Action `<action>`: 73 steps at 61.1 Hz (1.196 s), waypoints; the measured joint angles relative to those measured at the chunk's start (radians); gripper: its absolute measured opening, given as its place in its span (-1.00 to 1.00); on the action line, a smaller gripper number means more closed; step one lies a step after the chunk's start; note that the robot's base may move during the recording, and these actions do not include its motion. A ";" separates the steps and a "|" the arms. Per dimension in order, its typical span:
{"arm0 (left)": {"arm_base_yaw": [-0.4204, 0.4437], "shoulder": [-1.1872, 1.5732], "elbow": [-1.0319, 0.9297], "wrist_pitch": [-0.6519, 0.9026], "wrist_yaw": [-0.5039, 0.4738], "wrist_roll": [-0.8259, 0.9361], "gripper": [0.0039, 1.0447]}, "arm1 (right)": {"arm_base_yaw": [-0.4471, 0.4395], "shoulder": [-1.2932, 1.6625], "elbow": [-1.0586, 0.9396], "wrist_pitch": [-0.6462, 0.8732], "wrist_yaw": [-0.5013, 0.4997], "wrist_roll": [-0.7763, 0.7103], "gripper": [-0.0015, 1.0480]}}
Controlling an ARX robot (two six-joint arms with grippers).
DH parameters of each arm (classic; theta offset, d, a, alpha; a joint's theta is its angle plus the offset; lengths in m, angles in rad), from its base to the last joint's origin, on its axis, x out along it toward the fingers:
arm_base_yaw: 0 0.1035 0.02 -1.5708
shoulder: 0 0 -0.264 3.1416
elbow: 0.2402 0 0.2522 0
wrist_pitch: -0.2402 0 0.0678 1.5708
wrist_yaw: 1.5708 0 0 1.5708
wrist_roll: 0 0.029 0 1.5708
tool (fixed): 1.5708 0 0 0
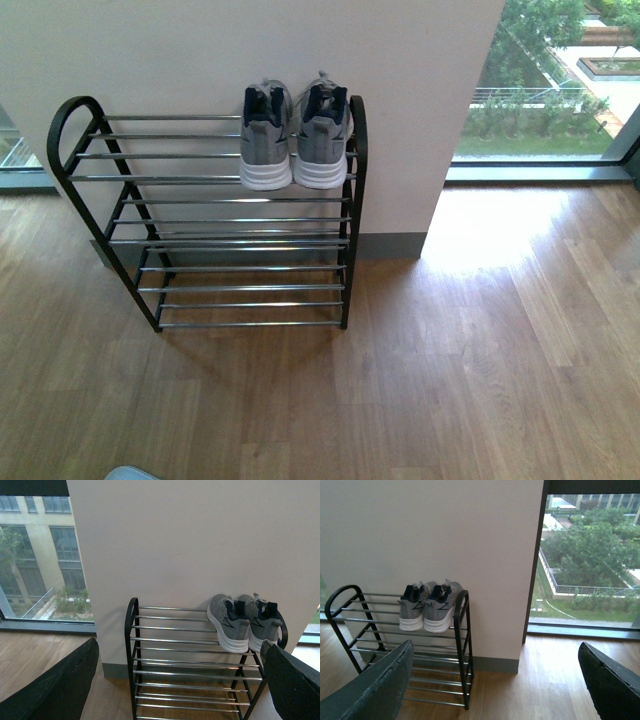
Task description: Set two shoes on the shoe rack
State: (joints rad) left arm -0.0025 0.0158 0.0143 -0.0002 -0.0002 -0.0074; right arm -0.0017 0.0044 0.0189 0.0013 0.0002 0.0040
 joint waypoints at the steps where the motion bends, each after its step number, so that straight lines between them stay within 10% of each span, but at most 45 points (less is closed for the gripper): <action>1: 0.000 0.000 0.000 0.000 0.000 0.000 0.83 | 0.000 0.000 0.000 0.000 0.000 0.000 0.82; 73: 0.000 0.000 0.000 0.000 0.001 0.000 0.83 | 0.001 0.000 0.000 0.000 0.003 0.000 0.82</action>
State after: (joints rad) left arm -0.0021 0.0154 0.0143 -0.0002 0.0006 -0.0074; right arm -0.0010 0.0044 0.0189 0.0013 0.0036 0.0040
